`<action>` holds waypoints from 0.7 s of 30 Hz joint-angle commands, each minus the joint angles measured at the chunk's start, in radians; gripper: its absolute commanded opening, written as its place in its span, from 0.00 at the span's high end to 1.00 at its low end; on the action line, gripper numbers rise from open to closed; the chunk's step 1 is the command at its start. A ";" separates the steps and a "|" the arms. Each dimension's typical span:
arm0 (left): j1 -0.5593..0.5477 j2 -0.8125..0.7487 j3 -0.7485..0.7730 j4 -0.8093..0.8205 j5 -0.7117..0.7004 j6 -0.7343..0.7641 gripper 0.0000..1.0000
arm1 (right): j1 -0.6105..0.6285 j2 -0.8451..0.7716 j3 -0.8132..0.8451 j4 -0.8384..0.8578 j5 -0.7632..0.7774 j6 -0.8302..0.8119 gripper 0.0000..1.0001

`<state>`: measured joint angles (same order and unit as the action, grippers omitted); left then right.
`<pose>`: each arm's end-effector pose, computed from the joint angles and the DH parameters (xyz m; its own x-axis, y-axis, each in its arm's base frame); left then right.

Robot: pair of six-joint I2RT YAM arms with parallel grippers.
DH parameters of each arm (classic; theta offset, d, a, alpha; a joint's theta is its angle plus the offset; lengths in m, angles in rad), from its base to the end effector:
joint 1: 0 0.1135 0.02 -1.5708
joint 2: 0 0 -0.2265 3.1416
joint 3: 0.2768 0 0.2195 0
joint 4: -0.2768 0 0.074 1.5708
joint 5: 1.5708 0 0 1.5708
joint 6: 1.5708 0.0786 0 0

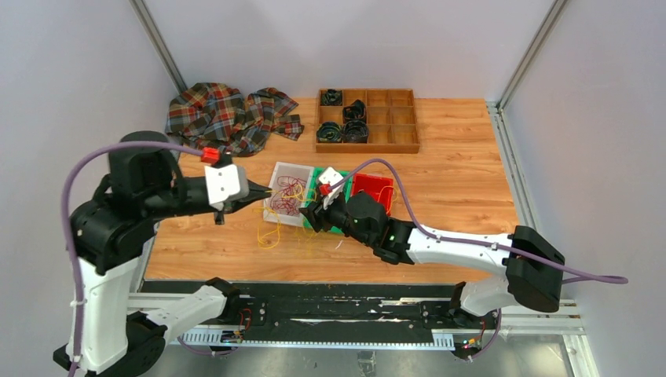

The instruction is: Untangle the cables

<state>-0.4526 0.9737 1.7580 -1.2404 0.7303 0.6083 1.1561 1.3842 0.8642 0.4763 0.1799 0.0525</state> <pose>0.0839 -0.0991 0.4340 0.1689 0.3913 -0.9046 0.9357 0.2248 0.2719 0.1508 0.3075 0.2766 -0.0611 -0.0105 -0.9981 -0.8264 0.5614 0.0446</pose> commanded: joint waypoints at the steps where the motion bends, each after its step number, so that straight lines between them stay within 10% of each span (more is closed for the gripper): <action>1: -0.005 0.007 0.148 -0.012 0.029 -0.015 1.00 | 0.007 0.019 -0.045 0.095 0.082 0.035 0.54; 21: -0.005 0.127 0.626 0.182 -0.208 0.013 1.00 | 0.007 0.029 -0.251 0.230 0.067 0.251 0.58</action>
<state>-0.4541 1.1084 2.3734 -1.1957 0.6312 0.5987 1.1561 1.4120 0.6483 0.6243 0.2325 0.2157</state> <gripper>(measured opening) 0.018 0.426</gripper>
